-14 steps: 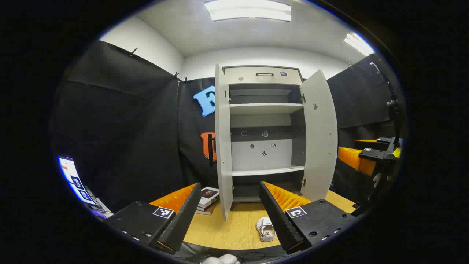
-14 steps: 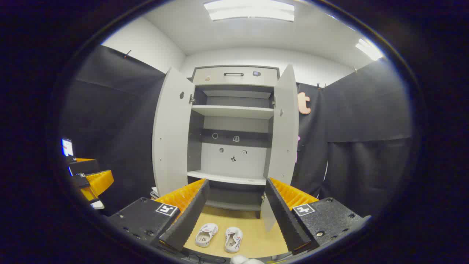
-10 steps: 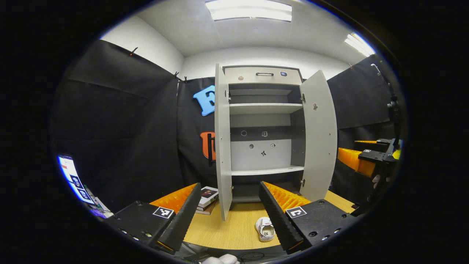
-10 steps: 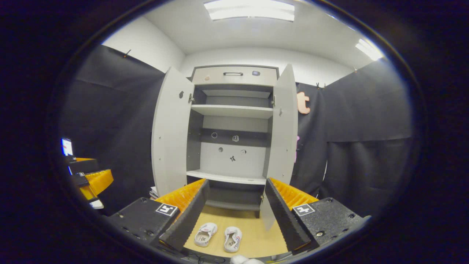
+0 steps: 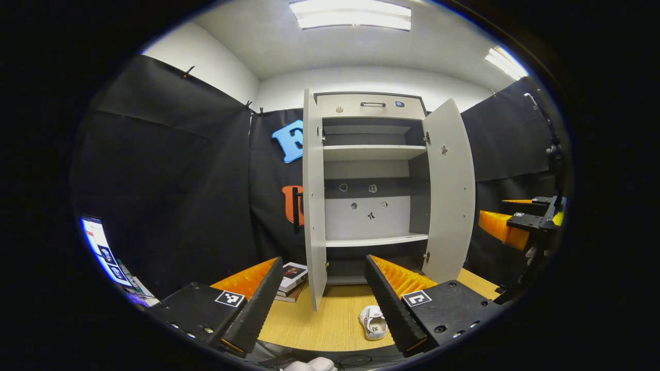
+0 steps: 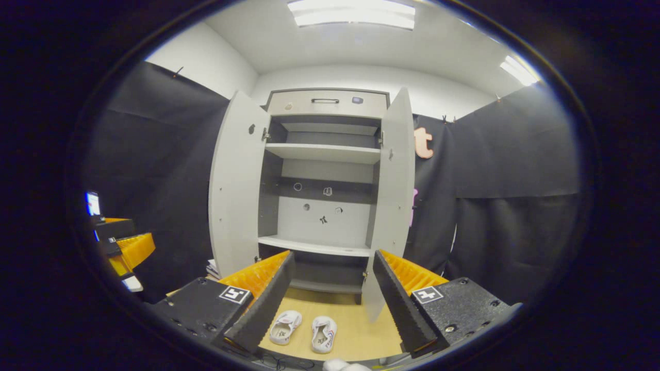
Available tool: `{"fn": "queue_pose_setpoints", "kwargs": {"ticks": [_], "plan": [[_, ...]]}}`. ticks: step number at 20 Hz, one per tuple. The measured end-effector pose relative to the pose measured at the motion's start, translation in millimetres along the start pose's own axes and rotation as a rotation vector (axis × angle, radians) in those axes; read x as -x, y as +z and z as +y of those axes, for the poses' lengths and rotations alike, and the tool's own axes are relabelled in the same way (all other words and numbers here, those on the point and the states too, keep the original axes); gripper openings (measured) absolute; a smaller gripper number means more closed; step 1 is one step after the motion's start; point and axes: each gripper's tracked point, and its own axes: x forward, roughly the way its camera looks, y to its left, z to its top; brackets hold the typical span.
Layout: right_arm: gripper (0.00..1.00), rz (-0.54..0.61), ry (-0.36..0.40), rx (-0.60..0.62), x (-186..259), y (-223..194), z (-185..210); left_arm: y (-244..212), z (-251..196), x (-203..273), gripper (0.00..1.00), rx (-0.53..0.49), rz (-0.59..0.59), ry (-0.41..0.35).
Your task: Grab one shoe with the right hand and put it into the shoe cabinet, grab the other shoe with the left hand and put it into the shoe cabinet; then close the right door with the right hand and the left door with the left hand.
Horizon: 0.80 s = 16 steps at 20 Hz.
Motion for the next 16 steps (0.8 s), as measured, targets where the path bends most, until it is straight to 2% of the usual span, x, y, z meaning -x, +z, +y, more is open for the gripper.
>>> {"fn": "queue_pose_setpoints", "kwargs": {"ticks": [16], "plan": [[0.99,-0.005,0.047,0.005,-14,-2,15,1,13,-6,0.95,-0.008,0.000,0.037]]}}
